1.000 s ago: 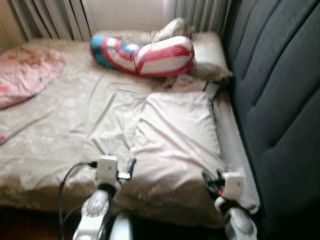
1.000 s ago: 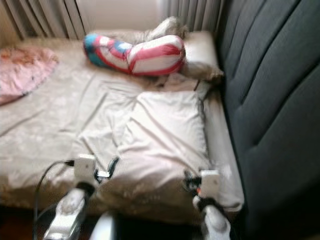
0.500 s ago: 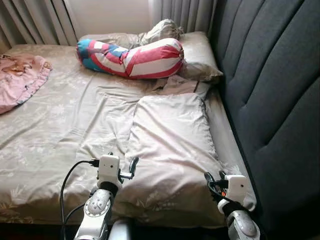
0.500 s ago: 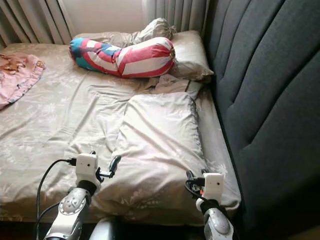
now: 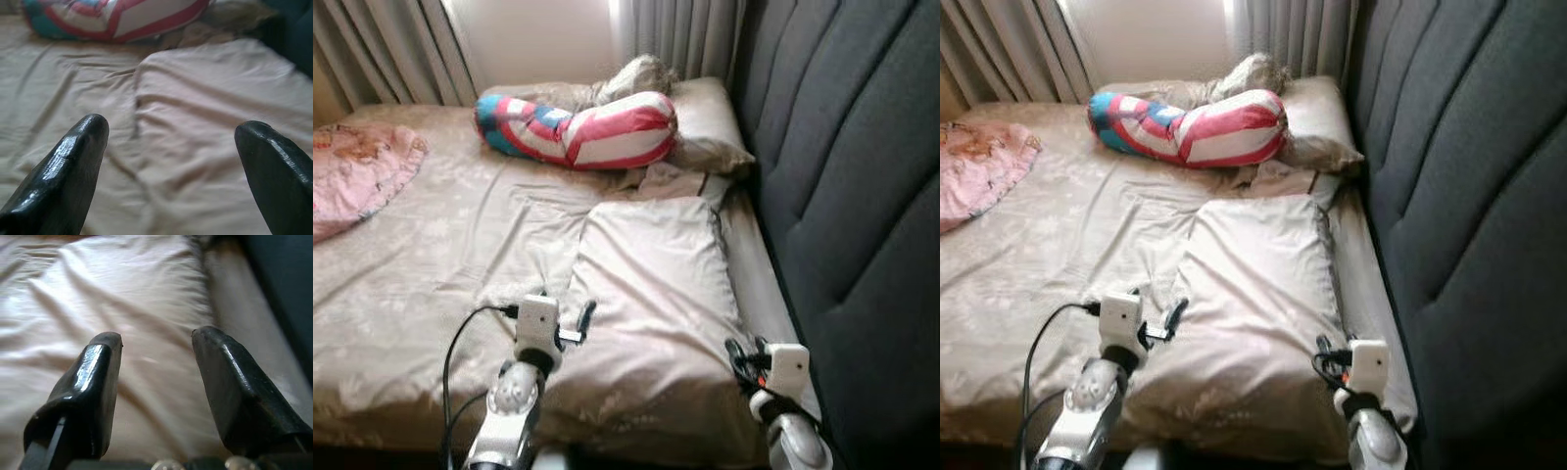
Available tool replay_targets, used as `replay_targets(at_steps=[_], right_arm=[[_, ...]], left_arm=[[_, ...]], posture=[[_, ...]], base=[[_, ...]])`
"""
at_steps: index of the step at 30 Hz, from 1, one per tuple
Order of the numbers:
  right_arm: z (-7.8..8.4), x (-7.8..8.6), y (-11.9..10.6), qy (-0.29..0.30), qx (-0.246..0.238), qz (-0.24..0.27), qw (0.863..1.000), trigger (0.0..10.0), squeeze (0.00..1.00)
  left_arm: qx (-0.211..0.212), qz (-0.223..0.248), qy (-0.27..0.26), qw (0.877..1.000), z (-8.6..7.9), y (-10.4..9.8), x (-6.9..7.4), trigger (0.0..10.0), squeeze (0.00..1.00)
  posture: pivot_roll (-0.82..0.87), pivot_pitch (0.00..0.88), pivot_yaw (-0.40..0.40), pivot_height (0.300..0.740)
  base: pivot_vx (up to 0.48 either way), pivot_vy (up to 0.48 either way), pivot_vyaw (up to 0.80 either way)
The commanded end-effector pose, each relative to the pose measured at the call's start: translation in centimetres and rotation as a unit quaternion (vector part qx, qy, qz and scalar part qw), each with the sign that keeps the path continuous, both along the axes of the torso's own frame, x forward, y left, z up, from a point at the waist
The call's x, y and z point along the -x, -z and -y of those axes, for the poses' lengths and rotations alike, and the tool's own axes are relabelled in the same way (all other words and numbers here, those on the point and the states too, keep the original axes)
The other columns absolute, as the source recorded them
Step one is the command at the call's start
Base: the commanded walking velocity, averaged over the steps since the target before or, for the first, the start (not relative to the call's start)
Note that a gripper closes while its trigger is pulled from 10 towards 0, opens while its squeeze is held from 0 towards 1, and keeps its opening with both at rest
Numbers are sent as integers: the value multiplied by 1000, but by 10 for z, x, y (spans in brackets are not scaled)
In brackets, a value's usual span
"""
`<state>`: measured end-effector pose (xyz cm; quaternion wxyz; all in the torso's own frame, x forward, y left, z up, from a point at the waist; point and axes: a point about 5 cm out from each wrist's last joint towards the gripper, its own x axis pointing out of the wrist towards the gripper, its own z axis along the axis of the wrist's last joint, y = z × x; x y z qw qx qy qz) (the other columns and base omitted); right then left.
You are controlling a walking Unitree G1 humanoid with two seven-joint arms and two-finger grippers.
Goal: Clean up the room
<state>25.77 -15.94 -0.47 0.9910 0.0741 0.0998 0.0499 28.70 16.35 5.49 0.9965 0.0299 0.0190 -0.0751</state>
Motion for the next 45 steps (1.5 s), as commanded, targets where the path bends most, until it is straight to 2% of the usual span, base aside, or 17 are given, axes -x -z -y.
replay_targets(at_steps=[1,9,16,19,22,24,27,45], right_arm=[[9,1,0,9,8,-1,1000,10000,0],[12,-7,-8,17,5,9,1000,10000,0],[19,-36,-28,21,17,14,1000,10000,0],[21,-54,-41,25,22,7,999,10000,0],[21,-58,-44,26,20,5,999,10000,0],[20,-70,-53,25,18,1,1000,10000,0],[20,-78,-60,24,22,-6,999,10000,0],[20,-78,-60,24,22,-6,999,10000,0]], left_arm=[[7,3,5,1000,5,-3,-2,10000,0],[8,5,16,1000,7,-8,-12,10000,0],[61,-16,4,998,4,-19,-36,10000,0],[79,-13,-4,997,4,-31,-50,10000,0],[75,-21,-4,997,4,-32,-54,10000,0],[70,-39,7,997,8,-33,-61,10000,0],[66,-48,14,997,10,-35,-65,10000,0],[66,-48,14,997,10,-35,-65,10000,0]], posture=[[-104,24,-29,637],[-105,39,-28,637],[-110,61,-26,637],[-111,76,-28,637],[-107,80,-28,637],[-105,100,-34,637],[-105,112,-37,637],[-105,112,-37,637]], base=[[345,0,0],[343,0,0],[0,0,0],[0,0,0],[0,0,0],[0,0,0],[0,0,0],[0,0,0]])
